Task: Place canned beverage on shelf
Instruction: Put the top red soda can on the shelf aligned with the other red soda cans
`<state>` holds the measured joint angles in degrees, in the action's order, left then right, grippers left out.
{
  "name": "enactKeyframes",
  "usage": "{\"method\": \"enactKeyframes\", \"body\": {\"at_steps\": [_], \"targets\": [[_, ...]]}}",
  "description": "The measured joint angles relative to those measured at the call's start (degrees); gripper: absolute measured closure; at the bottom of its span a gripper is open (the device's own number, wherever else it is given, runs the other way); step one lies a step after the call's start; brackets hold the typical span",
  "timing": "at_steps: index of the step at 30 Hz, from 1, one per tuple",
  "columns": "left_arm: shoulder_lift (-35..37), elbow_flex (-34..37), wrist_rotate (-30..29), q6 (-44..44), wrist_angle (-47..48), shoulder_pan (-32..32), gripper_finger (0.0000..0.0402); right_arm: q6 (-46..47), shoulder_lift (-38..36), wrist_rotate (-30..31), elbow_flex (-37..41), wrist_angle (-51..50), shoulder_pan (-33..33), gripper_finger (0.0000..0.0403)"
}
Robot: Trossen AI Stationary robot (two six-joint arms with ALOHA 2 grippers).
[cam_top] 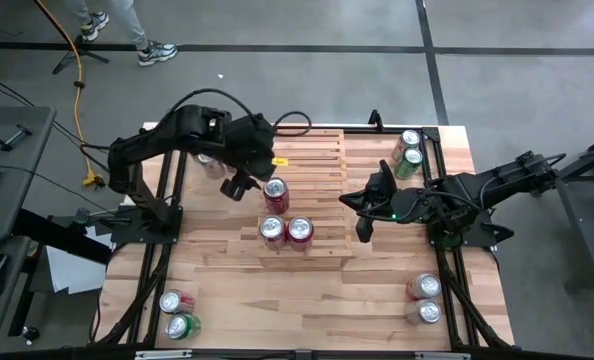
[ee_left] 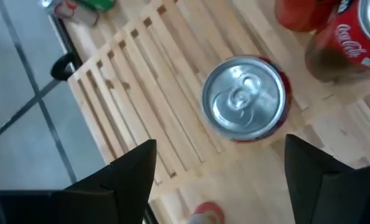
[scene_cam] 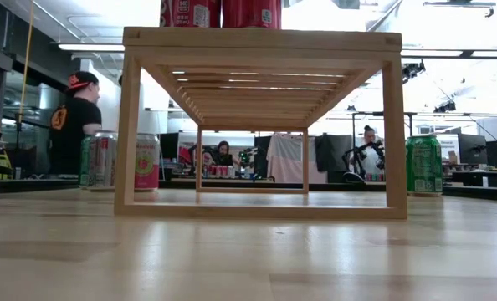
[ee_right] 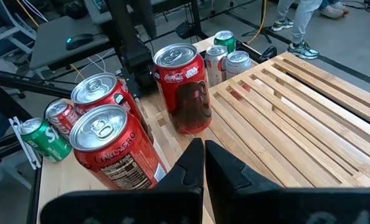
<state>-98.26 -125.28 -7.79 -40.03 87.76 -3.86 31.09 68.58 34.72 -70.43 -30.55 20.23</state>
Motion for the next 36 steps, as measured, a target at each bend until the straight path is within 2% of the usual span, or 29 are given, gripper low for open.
{"method": "enactKeyframes", "body": {"at_steps": [24, 36], "targets": [[-7.87, 0.01, 1.90, -2.69, -1.67, -0.35, 0.0171, -0.02, -0.01, -0.87, 0.00, -0.06, 0.00, 0.0402], [-8.61, 0.01, 1.54, -1.94, -2.09, -1.01, 0.0178, -0.02, 0.00, -0.87, 0.00, -0.02, 0.00, 0.0402]]}}
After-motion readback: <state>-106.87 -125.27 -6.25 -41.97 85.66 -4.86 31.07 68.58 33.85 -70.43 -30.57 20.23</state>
